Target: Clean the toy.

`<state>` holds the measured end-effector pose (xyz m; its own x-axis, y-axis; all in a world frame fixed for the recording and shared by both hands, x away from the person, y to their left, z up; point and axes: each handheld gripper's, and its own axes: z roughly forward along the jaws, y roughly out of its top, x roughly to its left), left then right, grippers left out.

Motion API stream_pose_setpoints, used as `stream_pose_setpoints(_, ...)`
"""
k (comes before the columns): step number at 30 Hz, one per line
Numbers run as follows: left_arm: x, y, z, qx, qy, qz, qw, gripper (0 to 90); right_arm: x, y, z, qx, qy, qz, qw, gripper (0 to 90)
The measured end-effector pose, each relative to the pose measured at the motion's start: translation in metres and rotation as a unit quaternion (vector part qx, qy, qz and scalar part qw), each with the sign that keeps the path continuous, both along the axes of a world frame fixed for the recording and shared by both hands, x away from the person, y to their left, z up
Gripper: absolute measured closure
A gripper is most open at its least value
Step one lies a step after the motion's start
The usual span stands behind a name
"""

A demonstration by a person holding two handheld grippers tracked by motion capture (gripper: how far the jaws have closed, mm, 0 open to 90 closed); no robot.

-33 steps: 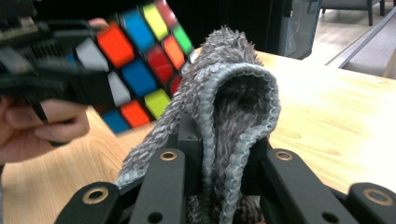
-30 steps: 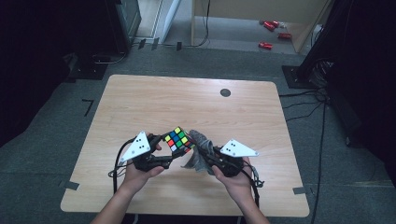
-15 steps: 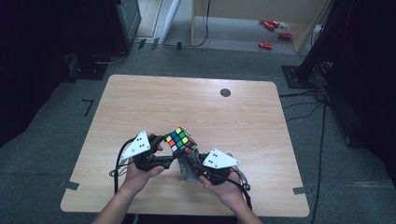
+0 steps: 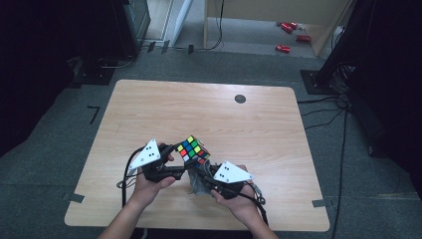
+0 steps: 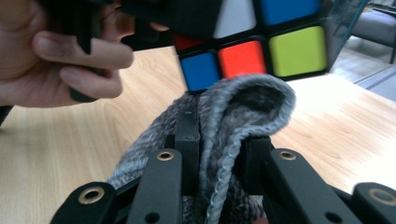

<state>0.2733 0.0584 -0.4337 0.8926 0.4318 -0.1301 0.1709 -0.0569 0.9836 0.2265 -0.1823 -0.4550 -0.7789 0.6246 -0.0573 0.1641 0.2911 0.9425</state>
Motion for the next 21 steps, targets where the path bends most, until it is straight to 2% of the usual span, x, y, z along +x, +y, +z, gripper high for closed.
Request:
stream_pose_setpoints(7,0.0,-0.001,-0.001,0.002,0.002,0.001,1.0,35.1,0.007,-0.018,0.006,0.033,-0.001,-0.047,0.9983,75.1)
stream_pose_setpoints(9,0.0,-0.001,-0.001,0.001,0.003,0.001,1.0,35.1,0.006,-0.016,0.005,0.03,-0.001,-0.043,0.9986,75.0)
stream_pose_setpoints(15,0.001,0.001,-0.001,-0.003,0.008,0.007,0.9999,35.1,-0.002,0.003,-0.002,0.009,0.001,-0.004,1.0,73.9)
stream_pose_setpoints(17,0.002,0.002,-0.002,-0.004,0.012,0.009,0.9999,35.1,-0.001,0.001,0.0,0.014,0.003,-0.007,0.9999,74.0)
stream_pose_setpoints(21,0.004,0.003,-0.005,-0.002,0.019,0.015,0.9997,35.1,0.005,-0.016,0.005,0.039,0.004,-0.04,0.9984,75.4)
